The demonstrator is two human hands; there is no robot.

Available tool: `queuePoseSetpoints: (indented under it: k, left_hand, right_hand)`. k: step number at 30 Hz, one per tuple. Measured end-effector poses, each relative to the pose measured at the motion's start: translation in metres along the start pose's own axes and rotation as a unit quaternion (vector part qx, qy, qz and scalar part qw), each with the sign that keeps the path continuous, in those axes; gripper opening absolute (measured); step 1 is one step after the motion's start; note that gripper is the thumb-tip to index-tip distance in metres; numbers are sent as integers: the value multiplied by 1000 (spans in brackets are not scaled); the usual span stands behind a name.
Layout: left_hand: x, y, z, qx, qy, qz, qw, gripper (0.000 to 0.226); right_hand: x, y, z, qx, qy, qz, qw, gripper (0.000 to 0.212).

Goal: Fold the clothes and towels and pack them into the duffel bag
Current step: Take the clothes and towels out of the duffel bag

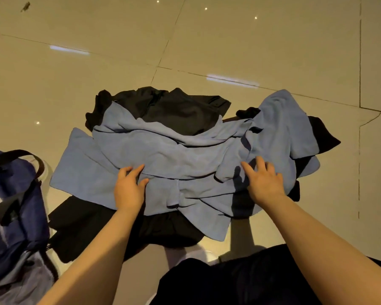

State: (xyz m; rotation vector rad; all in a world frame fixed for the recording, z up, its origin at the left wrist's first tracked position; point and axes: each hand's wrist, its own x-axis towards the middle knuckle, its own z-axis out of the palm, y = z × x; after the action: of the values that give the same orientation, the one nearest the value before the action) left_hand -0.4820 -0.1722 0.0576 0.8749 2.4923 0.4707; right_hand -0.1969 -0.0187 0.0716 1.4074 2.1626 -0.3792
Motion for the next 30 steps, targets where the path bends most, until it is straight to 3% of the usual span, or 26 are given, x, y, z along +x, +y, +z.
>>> queuePoseSetpoints:
  k: [5,11,15,19,25,30]
  left_hand:
    - [-3,9,-8,-11,65,-7,998,22]
    - [-18,26,-29,11,99,17,995,19]
    - [-33,42,-49,38,117,38,992,21]
    - [-50,63,-74,13,131,78,988,20]
    - [-77,98,-115,-88,167,91,978,19]
    - [-101,129,-138,-163,183,152,958,13]
  right_hand:
    - [20,18,8,-6,30,-33,999,46]
    - [33,28,-2,-68,86,-94,990,31]
    - [27,35,-19,-39,82,-93,992,22]
    - [7,39,-46,32,172,-121,977,9]
    - [-36,41,-113,102,227,-121,961,16]
    - [-93,53,-181,162,281,-130,937,17]
